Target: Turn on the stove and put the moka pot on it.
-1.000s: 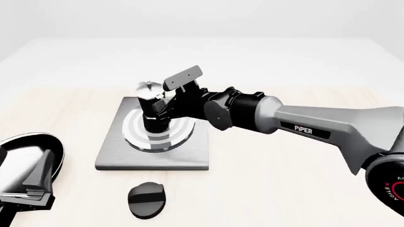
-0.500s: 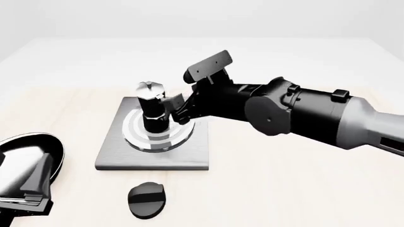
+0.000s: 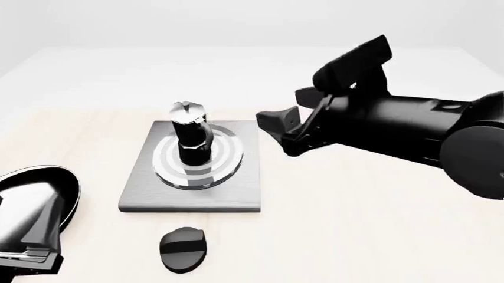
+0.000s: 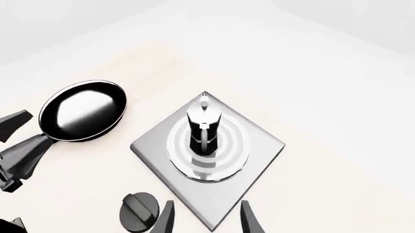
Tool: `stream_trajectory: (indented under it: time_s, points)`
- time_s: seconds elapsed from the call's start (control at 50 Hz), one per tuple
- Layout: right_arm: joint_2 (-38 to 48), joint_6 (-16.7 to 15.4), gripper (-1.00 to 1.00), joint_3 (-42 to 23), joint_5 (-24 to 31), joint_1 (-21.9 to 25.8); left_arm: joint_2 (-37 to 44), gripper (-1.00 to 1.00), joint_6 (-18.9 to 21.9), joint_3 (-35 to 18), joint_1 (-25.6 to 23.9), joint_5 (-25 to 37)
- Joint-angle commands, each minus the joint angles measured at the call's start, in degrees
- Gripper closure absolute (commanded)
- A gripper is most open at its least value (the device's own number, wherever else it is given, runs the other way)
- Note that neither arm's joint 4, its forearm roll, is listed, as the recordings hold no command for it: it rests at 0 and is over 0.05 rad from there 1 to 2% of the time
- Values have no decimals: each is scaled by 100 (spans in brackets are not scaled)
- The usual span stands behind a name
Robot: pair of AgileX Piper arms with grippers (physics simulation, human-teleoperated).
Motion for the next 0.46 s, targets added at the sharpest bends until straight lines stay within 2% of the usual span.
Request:
stream_trajectory:
  time_s: [0.02, 0.06, 0.1, 0.26, 0.32, 0.36, 0.38, 0.42, 0.44, 0.46]
  points:
    - [-1501, 20, -100, 311, 437, 152, -145, -100, -2, 0, -11, 131]
    - [-1648, -90, -100, 354, 513, 44, -137, -100, -4, 0, -11, 128]
    - [-1872, 50, -100, 371, 574, 61, -180, -100, -5, 0, -8, 166]
    - [-2738, 21, -100, 749, 680, -73, -188, -100, 0, -1, 0, 177]
    - [-3257, 75, -100, 975, 597, -373, -133, -100, 17, 0, -19, 130]
    - [-3554, 175, -100, 1184, 584, -432, -72, -100, 26, 0, -32, 81]
    - [-3751, 116, -100, 1302, 556, -447, -47, -100, 33, 0, -35, 59]
    - [-4136, 394, -100, 1440, 485, -533, -27, -100, 28, 0, -29, 41]
    - [-4330, 630, -100, 1606, 477, -528, -14, -100, 22, 0, -27, 25]
    - [-4467, 488, -100, 1667, 476, -578, -12, -100, 22, 0, -28, 23]
